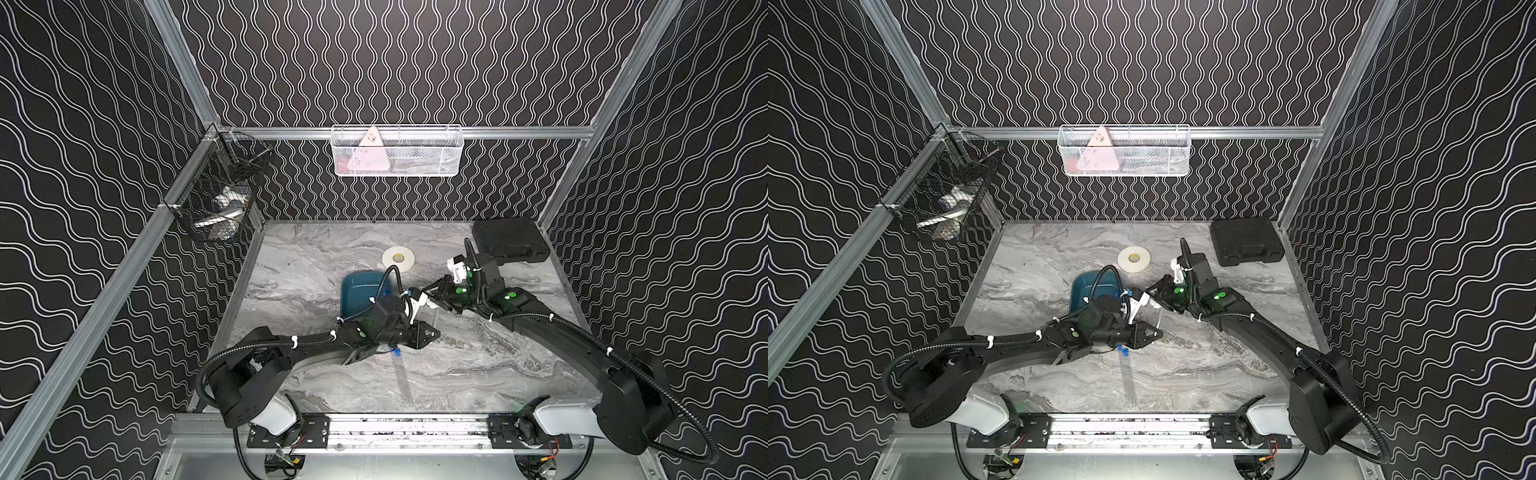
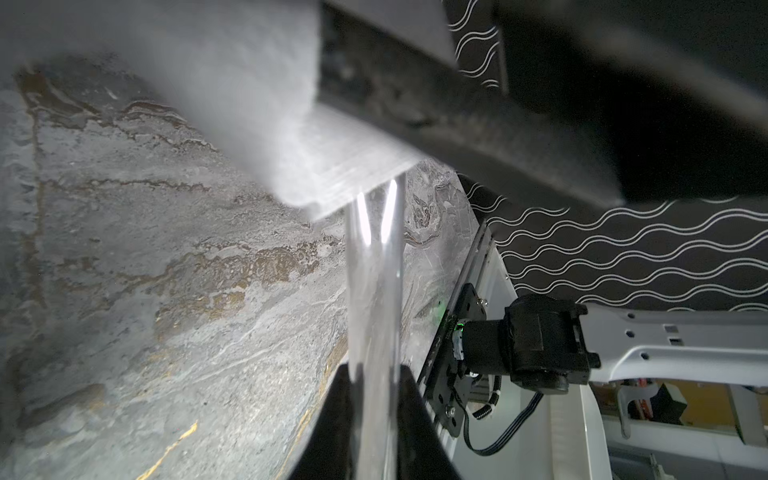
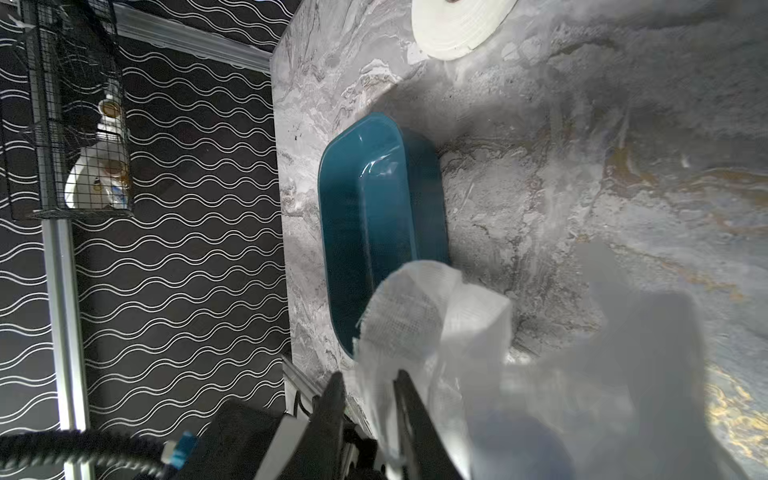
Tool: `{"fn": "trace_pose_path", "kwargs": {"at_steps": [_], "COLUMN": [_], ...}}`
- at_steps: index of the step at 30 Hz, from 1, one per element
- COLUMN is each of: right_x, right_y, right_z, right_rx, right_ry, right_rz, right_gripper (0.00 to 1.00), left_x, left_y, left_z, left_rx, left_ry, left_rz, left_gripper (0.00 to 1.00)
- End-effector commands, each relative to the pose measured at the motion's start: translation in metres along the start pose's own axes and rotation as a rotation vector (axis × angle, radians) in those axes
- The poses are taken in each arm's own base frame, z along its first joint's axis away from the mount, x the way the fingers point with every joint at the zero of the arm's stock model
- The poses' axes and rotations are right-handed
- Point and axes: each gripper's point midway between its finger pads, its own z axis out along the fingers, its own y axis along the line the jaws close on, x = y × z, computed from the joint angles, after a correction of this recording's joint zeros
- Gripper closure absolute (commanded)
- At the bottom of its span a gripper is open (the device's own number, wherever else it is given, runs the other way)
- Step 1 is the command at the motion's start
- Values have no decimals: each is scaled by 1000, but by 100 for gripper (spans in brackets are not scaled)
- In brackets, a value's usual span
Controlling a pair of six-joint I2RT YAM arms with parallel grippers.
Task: Wipe the exteriors of test tubes
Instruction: Place the cleaning item in the test tube.
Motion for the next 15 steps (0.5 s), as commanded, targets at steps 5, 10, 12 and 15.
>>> {"fn": "trace_pose_path", "kwargs": {"at_steps": [5, 10, 12, 15], "right_x": [-10, -14, -14, -12], "right_y": [30, 40, 40, 40], "right_z": [-18, -27, -30, -31], "right_rx": [-42, -45, -32, -20], "right_ry": [-35, -44, -44, -36], "right_rz": [-58, -83, -91, -101], "right_gripper": [58, 54, 53, 50], "left_x": [-4, -2, -3, -4], "left_y": [-4, -1, -2, -2], "left_z": [-2, -2, -2, -2], "left_rx": [14, 9, 10, 9], "left_ry": [-24, -24, -27, -26], "left_rz": [15, 13, 13, 17], "left_gripper": [87, 86, 87, 86]}}
